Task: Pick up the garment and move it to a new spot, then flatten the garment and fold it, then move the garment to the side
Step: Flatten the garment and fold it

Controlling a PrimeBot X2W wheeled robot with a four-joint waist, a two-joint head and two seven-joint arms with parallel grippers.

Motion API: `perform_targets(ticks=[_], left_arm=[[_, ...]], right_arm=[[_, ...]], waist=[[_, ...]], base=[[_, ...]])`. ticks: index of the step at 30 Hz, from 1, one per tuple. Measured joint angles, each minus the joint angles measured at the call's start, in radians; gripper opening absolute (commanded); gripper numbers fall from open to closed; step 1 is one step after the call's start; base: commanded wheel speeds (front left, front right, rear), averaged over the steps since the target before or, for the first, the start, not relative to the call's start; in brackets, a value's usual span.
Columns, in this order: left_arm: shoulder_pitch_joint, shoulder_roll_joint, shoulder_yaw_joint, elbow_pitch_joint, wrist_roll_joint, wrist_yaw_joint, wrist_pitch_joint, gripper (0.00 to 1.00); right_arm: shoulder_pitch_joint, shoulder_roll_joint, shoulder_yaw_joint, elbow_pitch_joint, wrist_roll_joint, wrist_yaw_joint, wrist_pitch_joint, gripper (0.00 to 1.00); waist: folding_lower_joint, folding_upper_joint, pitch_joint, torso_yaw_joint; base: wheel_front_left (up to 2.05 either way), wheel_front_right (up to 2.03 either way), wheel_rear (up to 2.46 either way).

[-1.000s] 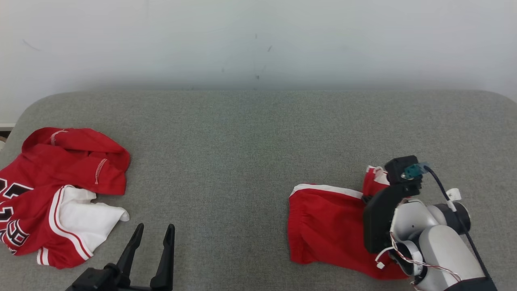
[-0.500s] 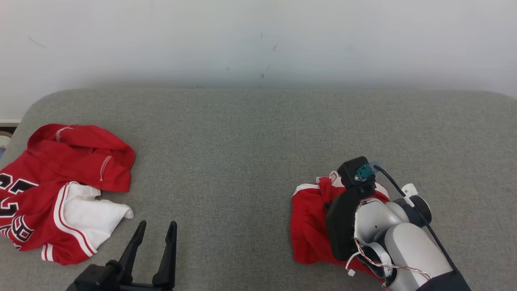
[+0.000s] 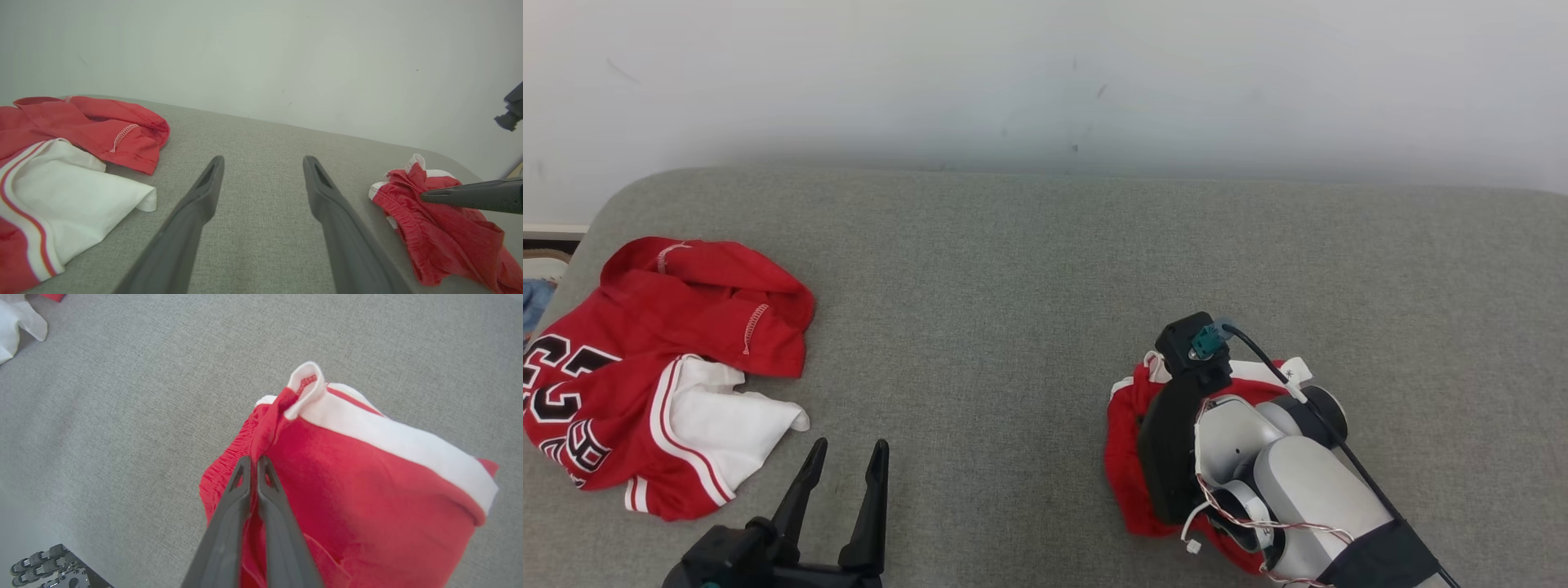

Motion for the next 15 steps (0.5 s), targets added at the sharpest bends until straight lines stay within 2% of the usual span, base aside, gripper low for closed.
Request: perform_targets(ticks=[3,11,12,13,15], left_arm=[[-0.002,-0.001,-0.002,0.004,0.001,-0.008,0.0,1.0],[-0.006,-0.006,0.002,0.007,0.003,-0.008,0.0,1.0],[-0.006,-0.005,0.005,0.008,0.003,-0.008,0.0,1.0],[-0.006,-0.005,0.008,0.008,0.003,-0.008,0.0,1.0],[-0.005,-0.005,0.011,0.008,0.003,-0.009,0.0,1.0]], right_arm=[[-0.02,0.0,0.02,0.009,0.02,-0.017,-0.009,0.0],[-0.034,-0.001,0.04,0.062,0.034,-0.035,-0.024,0.0],[-0.035,-0.001,0.042,0.067,0.039,-0.035,-0.027,0.38],[-0.035,-0.001,0.042,0.069,0.048,-0.035,-0.032,1.0],[-0.035,-0.001,0.042,0.066,0.068,-0.04,-0.045,1.0]], waist=[[0.0,0.0,0.001,0.008],[0.0,0.0,0.009,0.028],[0.0,0.0,0.01,0.029],[0.0,0.0,0.01,0.029],[0.0,0.0,0.011,0.029]], base=[[0.0,0.0,0.0],[0.0,0.0,0.0],[0.0,0.0,0.0],[0.0,0.0,0.0],[0.0,0.0,0.0]])
